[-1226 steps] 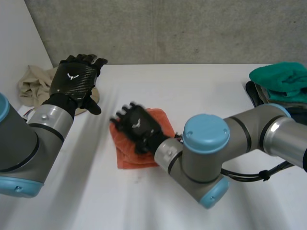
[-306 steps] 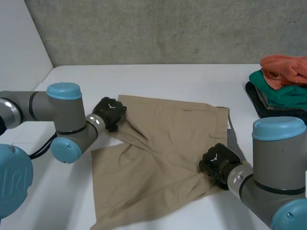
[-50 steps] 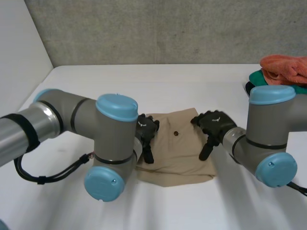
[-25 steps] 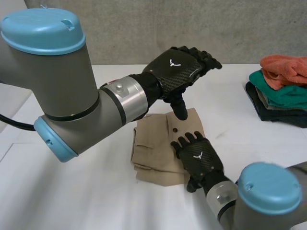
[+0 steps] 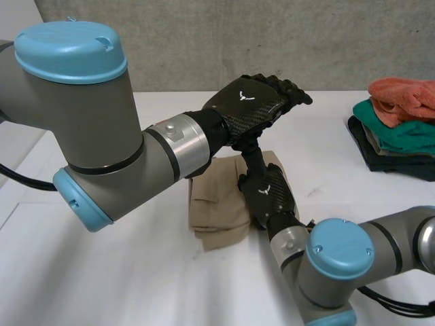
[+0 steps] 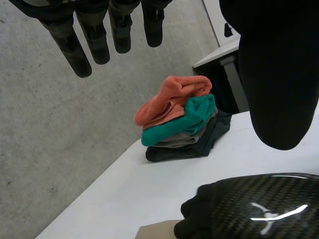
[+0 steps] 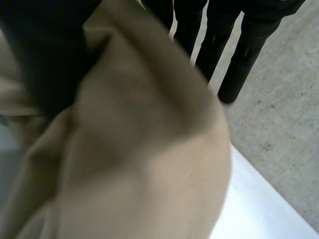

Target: Fold the laundry.

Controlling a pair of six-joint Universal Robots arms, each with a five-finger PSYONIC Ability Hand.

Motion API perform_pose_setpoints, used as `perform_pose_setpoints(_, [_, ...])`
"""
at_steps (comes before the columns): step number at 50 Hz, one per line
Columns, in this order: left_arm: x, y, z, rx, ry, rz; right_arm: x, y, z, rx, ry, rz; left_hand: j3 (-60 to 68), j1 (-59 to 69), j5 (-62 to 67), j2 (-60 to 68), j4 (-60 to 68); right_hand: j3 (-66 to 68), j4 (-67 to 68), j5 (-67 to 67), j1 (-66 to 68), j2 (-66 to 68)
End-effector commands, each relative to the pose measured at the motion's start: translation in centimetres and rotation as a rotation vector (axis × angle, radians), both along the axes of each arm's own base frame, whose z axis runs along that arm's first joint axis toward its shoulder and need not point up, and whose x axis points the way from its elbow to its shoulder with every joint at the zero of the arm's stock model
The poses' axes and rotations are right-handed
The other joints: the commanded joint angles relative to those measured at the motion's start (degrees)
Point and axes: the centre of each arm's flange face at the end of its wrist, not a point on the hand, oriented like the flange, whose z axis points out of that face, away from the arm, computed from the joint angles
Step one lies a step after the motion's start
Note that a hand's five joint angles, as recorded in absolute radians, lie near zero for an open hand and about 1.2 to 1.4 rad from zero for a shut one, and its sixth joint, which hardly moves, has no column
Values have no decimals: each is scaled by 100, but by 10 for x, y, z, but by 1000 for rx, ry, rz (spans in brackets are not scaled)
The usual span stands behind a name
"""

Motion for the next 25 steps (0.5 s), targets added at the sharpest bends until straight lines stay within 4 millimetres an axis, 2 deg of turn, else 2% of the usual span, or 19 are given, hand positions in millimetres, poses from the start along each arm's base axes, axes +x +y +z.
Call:
perform_pose_setpoints(1, [-1,4,8,-13,19,-9,7,-17,16,-48,-55,-5,36,161,-35,42,69,3844,3963,4394,3835,3798])
perform_pose_setpoints(4, [0,5,17,-32,39,-9,3,-38,39,-107,-95,-35,19,144,-51,26,53,3844,3963,4394,3835,3798])
perform_pose_setpoints(5, [0,6,20,-42,46,-11,0,-49,56,-141,-118,-50,19,144,-51,26,53,3844,3963,4394,3835,3798])
perform_pose_setpoints(9, [5,8,43,-101,97,-5,-3,-70,87,-221,-167,-58,19,144,-51,26,53,3844,3963,4394,3835,3798])
perform_pose_setpoints(12, [7,9,60,-141,145,-3,-6,-83,103,-265,-189,-61,2,128,-68,9,36,3844,3963,4394,3835,3798])
perform_pose_setpoints(13, [8,9,63,-148,157,-1,-12,-97,114,-299,-201,-77,2,128,-68,9,36,3844,3963,4394,3835,3798])
perform_pose_setpoints(14, [8,9,66,-150,167,-2,-12,-97,114,-299,-201,-77,2,128,-68,9,36,3844,3963,4394,3835,3798])
perform_pose_setpoints(15, [10,9,71,-154,185,0,-20,-112,127,-339,-215,-96,2,128,-68,9,36,3844,3963,4394,3835,3798])
perform_pose_setpoints(16, [11,8,72,-156,192,3,-23,-117,130,-352,-218,-103,2,128,-68,9,36,3844,3963,4394,3835,3798])
perform_pose_setpoints(17, [12,8,74,-157,198,5,-31,-129,145,-395,-231,-123,2,128,-68,9,36,3844,3963,4394,3835,3798])
perform_pose_setpoints(20, [16,5,79,-159,214,18,-48,-148,176,-480,-257,-151,2,128,-68,9,36,3844,3963,4394,3835,3798])
perform_pose_setpoints(21, [16,3,79,-158,214,21,-61,-160,196,-529,-280,-169,2,128,-68,9,36,3844,3963,4394,3835,3798])
perform_pose_setpoints(24, [18,1,79,-146,218,26,-89,-181,219,-577,-324,-199,2,128,-68,9,36,3844,3963,4394,3835,3798])
perform_pose_setpoints(25, [18,1,78,-142,219,26,-112,-195,232,-596,-359,-219,19,144,-52,26,53,3844,3963,4394,3835,3798])
